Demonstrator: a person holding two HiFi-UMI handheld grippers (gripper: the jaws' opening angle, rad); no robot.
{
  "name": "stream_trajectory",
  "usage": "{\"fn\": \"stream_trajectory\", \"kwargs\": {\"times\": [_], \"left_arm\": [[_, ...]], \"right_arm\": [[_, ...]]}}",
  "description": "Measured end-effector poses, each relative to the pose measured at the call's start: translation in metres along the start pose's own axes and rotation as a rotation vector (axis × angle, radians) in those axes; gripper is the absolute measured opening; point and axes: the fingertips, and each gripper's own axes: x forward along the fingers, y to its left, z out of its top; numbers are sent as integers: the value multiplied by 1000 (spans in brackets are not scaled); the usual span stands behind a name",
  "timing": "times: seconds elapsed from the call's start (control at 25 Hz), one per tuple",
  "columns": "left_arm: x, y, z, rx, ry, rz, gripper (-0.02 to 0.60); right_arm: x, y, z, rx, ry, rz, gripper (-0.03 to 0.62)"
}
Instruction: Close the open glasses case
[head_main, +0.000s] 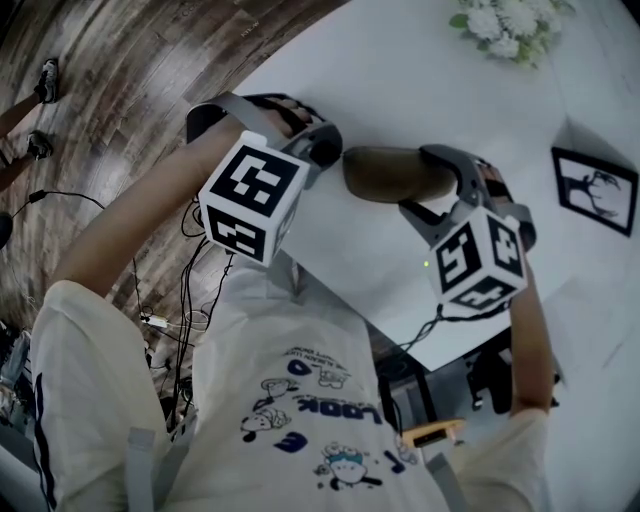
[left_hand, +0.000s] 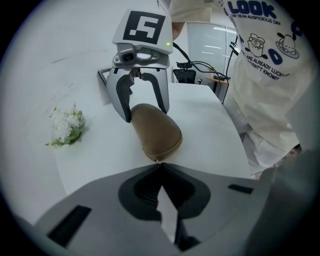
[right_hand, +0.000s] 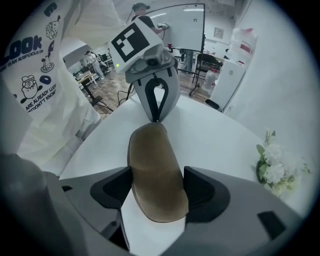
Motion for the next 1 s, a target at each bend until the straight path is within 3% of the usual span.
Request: {"fn": "stream_trajectory", "kwargs": {"times": [0.28, 0.56, 1.0], "left_arm": [[4, -36, 13, -76, -40, -38, 1], [7, -41, 19, -332, -79, 64, 2], [10, -33, 26, -419, -63, 175, 2]], "right_arm": [[2, -1, 5, 122, -49, 0, 314], [2, -1, 9, 227, -64, -43, 316], [2, -3, 20, 668, -140, -178, 316]]}}
